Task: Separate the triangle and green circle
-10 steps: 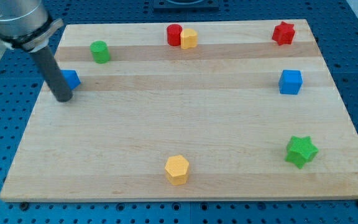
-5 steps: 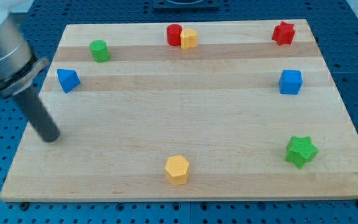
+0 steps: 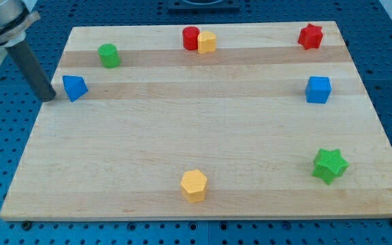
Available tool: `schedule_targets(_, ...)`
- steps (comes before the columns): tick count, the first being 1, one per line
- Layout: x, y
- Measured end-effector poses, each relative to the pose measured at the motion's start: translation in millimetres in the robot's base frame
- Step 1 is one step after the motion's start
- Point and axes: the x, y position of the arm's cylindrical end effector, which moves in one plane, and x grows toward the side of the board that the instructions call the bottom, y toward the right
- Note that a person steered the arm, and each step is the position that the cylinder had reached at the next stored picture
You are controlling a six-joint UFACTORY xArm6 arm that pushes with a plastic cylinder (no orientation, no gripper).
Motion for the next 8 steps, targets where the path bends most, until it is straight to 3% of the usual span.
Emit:
schedule_targets(4, -137.0, 137.5)
schedule_targets(6, -125.5, 122.7)
schedule_targets(8, -86.9, 107.6)
